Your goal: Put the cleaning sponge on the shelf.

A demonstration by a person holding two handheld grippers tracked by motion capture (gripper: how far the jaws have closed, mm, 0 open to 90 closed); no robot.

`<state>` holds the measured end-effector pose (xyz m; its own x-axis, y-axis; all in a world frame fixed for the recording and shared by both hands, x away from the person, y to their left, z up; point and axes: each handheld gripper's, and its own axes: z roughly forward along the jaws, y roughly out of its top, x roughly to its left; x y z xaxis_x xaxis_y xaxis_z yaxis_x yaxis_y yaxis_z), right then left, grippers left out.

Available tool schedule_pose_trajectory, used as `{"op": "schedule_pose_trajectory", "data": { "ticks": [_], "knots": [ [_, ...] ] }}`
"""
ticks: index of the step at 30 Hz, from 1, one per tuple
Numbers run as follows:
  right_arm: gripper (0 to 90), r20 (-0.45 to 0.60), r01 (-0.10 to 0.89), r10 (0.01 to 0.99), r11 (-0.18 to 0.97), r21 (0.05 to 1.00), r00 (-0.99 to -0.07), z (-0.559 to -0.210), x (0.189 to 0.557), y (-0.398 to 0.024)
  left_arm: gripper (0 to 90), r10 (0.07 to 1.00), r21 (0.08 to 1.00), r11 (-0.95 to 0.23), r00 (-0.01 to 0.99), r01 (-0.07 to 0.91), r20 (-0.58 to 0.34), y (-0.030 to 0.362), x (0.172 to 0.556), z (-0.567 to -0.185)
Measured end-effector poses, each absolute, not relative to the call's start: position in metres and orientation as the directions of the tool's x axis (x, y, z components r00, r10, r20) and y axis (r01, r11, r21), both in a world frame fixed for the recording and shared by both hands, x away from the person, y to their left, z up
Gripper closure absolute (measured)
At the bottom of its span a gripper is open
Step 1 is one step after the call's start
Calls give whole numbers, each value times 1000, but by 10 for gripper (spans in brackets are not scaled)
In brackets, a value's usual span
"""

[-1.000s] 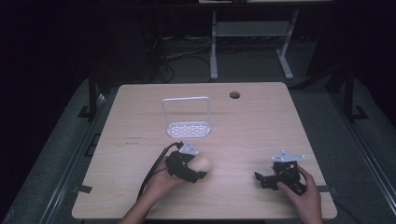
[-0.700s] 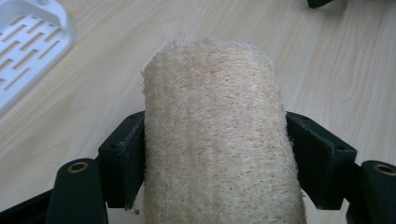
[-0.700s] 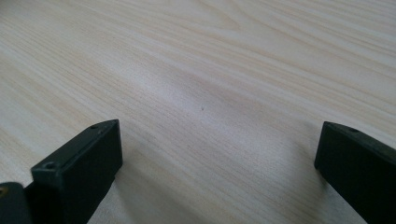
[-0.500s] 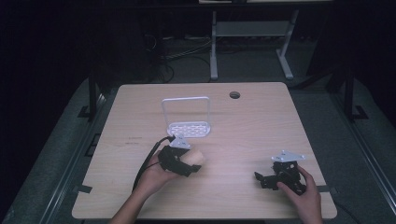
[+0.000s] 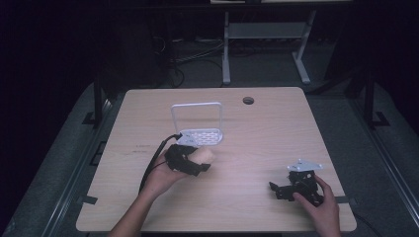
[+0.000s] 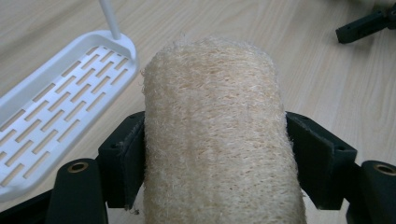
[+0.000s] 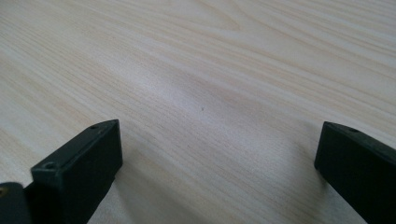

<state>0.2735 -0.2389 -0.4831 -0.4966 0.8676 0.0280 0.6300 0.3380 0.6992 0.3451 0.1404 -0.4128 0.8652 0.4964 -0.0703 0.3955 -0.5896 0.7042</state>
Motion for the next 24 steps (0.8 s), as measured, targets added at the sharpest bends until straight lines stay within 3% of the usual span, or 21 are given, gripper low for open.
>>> {"op": "schedule_pose_trajectory", "data": {
  "ticks": [24],
  "knots": [
    [6,27,630,868,338,699,-497,-483,273,-239,266,532,702,-592,846,396,-29,135,385,-413]
  ]
}}
